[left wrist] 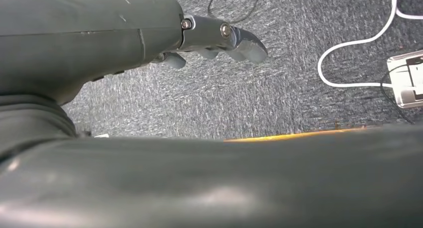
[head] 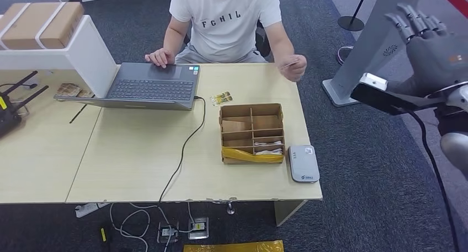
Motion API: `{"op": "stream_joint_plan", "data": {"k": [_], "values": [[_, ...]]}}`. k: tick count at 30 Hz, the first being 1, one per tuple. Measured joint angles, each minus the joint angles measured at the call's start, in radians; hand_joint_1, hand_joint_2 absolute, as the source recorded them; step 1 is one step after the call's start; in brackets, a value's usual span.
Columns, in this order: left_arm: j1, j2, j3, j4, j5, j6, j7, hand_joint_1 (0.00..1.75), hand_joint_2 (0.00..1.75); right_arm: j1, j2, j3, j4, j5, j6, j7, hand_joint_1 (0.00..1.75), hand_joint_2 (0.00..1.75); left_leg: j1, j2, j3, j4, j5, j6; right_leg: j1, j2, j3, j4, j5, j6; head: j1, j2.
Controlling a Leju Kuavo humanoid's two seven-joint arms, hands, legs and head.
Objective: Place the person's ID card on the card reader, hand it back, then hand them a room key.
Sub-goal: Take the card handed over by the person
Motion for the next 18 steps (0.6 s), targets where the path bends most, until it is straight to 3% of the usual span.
{"op": "stream_joint_plan", "data": {"k": [18], "values": [[0.001, 0.002, -0.017, 0.0, 0.005, 0.002, 0.0, 0.0, 0.0, 0.019, 0.172, 0.089, 0.132, 0.071, -0.034, -0.064, 0.0, 1.75, 0.0, 0.0, 0.0, 0.0, 0.0, 0.0, 0.0, 0.0, 0.0, 0.0, 0.0, 0.0, 0.0, 0.0]]}}
